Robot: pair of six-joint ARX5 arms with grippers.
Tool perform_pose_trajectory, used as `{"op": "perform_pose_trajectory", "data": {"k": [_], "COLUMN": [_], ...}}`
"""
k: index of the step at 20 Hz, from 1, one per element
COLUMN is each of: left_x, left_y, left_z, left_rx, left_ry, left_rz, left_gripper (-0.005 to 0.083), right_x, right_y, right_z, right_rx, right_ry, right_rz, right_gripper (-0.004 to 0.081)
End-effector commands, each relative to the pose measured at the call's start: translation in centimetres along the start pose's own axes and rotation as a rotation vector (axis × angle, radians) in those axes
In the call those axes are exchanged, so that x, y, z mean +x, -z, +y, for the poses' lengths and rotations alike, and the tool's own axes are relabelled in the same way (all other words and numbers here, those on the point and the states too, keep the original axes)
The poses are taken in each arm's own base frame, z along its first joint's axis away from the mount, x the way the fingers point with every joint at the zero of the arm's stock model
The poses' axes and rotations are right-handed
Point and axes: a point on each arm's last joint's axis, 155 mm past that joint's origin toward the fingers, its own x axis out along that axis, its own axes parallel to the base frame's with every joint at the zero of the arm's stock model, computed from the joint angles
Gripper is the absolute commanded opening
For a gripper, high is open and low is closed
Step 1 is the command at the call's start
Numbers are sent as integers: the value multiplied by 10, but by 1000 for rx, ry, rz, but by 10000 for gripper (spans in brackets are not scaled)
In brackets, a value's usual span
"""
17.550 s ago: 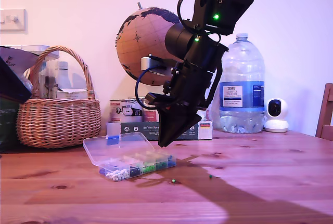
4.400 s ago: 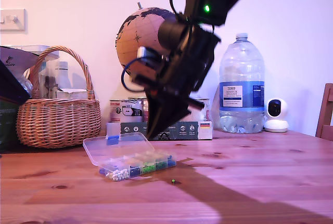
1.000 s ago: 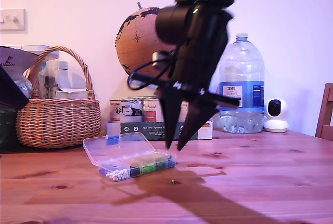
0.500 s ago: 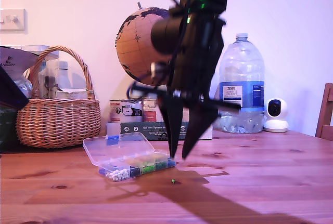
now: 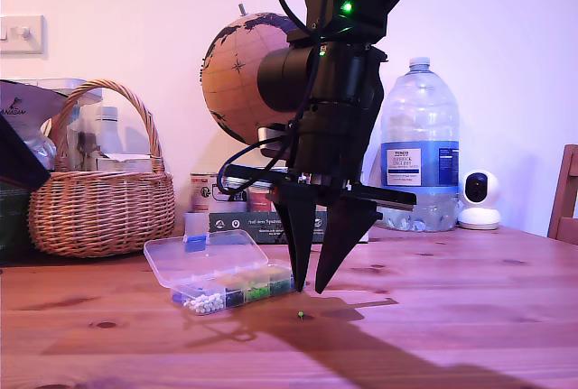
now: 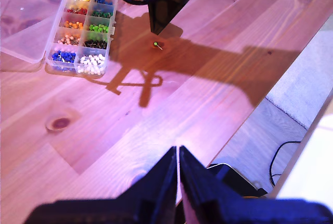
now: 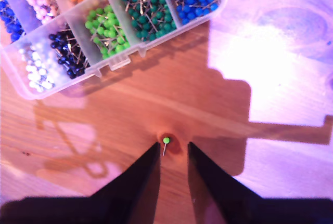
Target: Sort the loose pins on the table into their correct compartments
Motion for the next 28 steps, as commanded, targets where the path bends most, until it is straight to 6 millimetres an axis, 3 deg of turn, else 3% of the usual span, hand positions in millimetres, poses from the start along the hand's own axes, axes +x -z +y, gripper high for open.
{"op": "perform_pose_trajectory", "data": {"k": [1, 8, 28], "left_x": [2, 2, 2], "left_y": [5, 5, 5], "left_z": [0, 0, 0], "left_rx": [-6, -6, -7], "left_ry": [2, 2, 3], "left_rz": [12, 12, 13], "left_gripper": [-23, -23, -23], "right_x": [9, 28, 28], "right_y": [2, 12, 9], "right_z": [4, 7, 3], "right_rx": [-7, -20, 0], "right_ry": [3, 16, 21], "right_rz": [13, 59, 51], "right_gripper": [137, 137, 100]}}
